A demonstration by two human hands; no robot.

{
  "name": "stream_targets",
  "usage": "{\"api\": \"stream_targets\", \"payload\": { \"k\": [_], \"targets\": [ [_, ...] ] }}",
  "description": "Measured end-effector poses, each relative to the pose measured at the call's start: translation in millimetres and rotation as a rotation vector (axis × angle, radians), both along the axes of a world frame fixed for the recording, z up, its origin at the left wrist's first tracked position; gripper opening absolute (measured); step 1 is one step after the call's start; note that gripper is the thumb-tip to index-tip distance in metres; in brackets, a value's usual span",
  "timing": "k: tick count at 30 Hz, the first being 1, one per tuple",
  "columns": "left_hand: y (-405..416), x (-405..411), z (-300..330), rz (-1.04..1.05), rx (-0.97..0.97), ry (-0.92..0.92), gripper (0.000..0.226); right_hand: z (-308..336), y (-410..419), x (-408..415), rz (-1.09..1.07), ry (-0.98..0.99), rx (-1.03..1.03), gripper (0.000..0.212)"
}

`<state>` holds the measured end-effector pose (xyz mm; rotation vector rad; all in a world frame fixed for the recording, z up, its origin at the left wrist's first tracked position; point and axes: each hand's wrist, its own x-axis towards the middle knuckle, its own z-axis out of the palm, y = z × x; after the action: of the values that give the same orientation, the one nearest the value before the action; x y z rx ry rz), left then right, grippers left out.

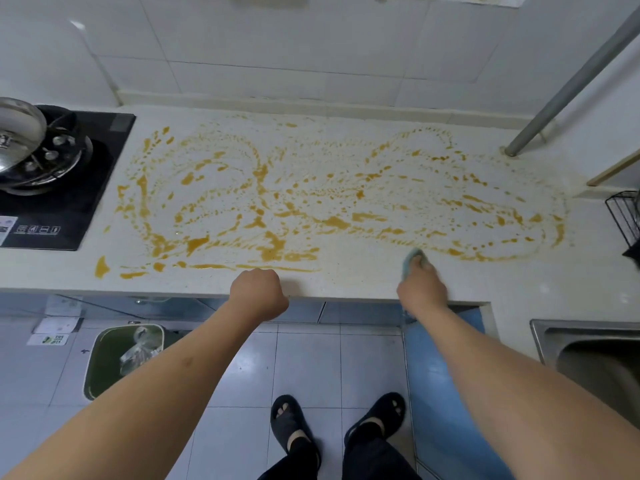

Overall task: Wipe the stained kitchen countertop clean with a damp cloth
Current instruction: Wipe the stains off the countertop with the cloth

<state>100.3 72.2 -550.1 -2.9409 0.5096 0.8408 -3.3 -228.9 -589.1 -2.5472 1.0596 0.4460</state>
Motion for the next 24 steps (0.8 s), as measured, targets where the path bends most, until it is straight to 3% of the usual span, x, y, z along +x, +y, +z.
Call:
{"api": "stream_targets", "payload": {
  "k": [6, 10, 12, 14, 20, 24],
  "targets": [
    [10, -6, -6, -0.065, 0.006, 0.031, 0.002, -6, 107, 58, 0.282, -0.046, 0.077, 0.086],
    [14, -7, -7, -0.072, -0.014, 0.028, 0.021, -13, 136, 67, 0.436, -0.027, 0.070, 0.087],
    [14, -8, -7, -0.075, -0.017, 0.038, 0.016, -15, 132, 58, 0.459, -0.010, 0.053, 0.087],
    [9, -11, -10, -0.104, 0.031, 0.020, 0.009, -15, 118, 47, 0.407, 0.002, 0.029, 0.085],
    [-14, -19, -27, -0.165, 0.148, -0.052, 0.057, -10, 40, 7, 0.231, 0.025, -0.028, 0.084],
    [-26, -13, -30, -0.109, 0.088, -0.052, 0.061, -6, -16, -16, 0.056, 0.047, -0.072, 0.081]
  ]
}}
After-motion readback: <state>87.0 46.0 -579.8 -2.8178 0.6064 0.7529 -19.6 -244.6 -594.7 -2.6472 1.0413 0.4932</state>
